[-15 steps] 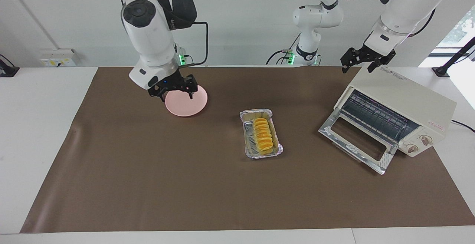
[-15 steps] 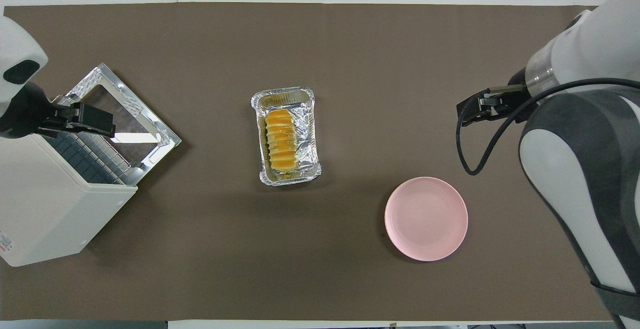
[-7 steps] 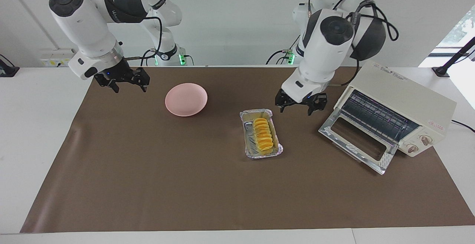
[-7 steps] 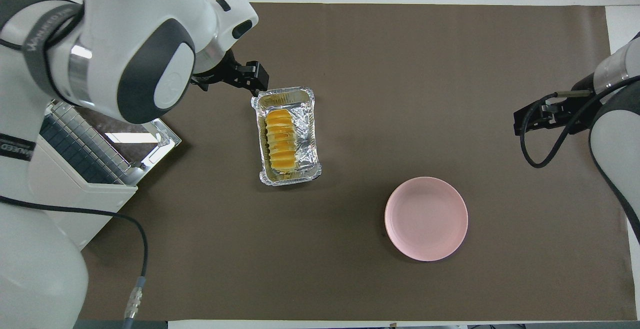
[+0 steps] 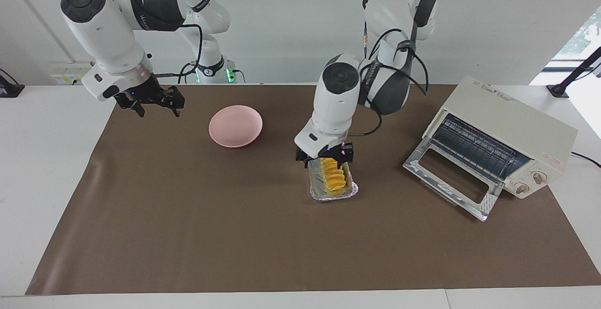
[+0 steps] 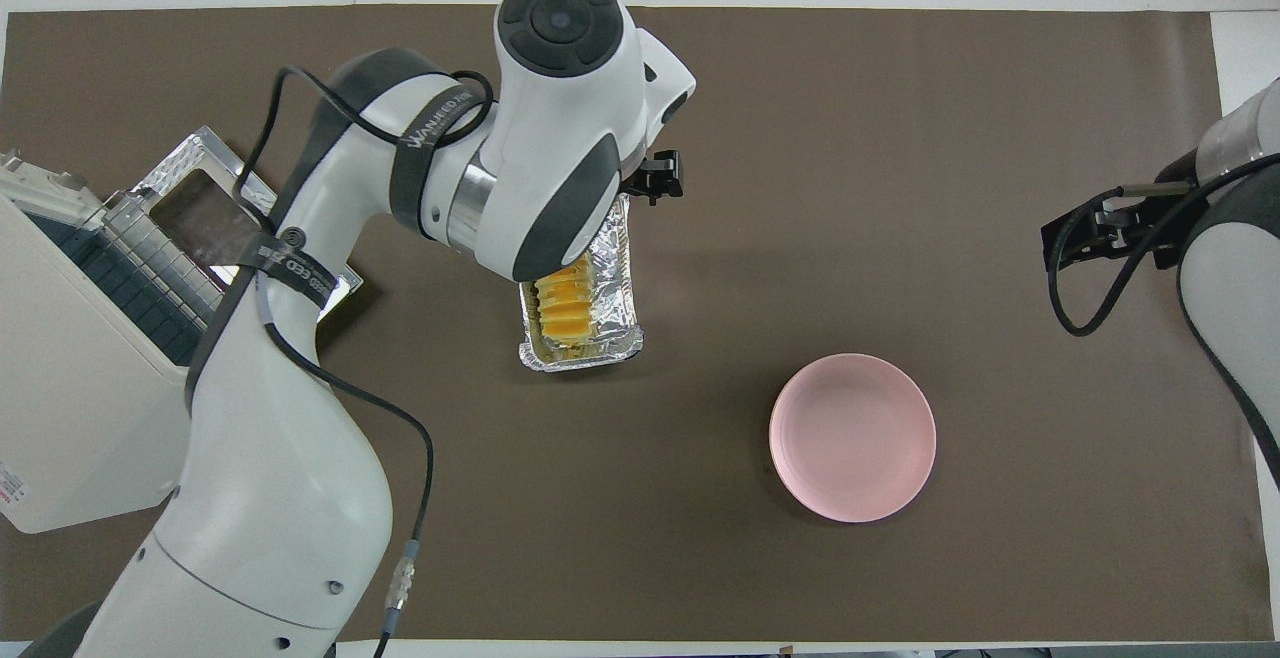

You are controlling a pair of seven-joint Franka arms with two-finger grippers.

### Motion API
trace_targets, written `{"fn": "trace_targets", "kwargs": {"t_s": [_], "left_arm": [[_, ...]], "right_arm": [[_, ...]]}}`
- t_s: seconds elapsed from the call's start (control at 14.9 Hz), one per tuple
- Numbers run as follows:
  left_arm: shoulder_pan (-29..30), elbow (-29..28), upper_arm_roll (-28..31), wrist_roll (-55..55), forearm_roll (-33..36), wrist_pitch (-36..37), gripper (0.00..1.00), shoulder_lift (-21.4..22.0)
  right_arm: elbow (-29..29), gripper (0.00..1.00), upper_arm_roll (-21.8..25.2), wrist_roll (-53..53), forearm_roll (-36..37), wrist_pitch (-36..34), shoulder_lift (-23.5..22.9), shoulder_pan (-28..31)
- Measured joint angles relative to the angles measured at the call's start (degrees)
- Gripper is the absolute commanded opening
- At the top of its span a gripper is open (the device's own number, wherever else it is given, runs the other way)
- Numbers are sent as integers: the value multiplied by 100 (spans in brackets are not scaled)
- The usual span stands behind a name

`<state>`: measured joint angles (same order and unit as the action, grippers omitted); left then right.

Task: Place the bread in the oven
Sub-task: 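Lift the tray with the left gripper and insert it into the oven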

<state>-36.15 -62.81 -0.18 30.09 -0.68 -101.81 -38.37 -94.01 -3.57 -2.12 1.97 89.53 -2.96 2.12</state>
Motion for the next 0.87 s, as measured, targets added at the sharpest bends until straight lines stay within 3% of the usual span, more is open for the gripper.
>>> {"fn": "trace_targets", "kwargs": {"t_s": [0.13, 0.67, 0.87], "left_arm": [[-105, -102, 19, 112, 171, -186, 100, -159], [-123, -1270, 17, 572, 198, -1159, 59, -63], [-236, -1498, 14, 645, 198, -1169, 51, 79]], "right_arm": [[0, 100, 0, 4, 6, 0, 9, 28], [4, 100, -27, 5, 7, -3, 195, 94], [4, 100, -43, 5, 7, -9, 255, 93]]}}
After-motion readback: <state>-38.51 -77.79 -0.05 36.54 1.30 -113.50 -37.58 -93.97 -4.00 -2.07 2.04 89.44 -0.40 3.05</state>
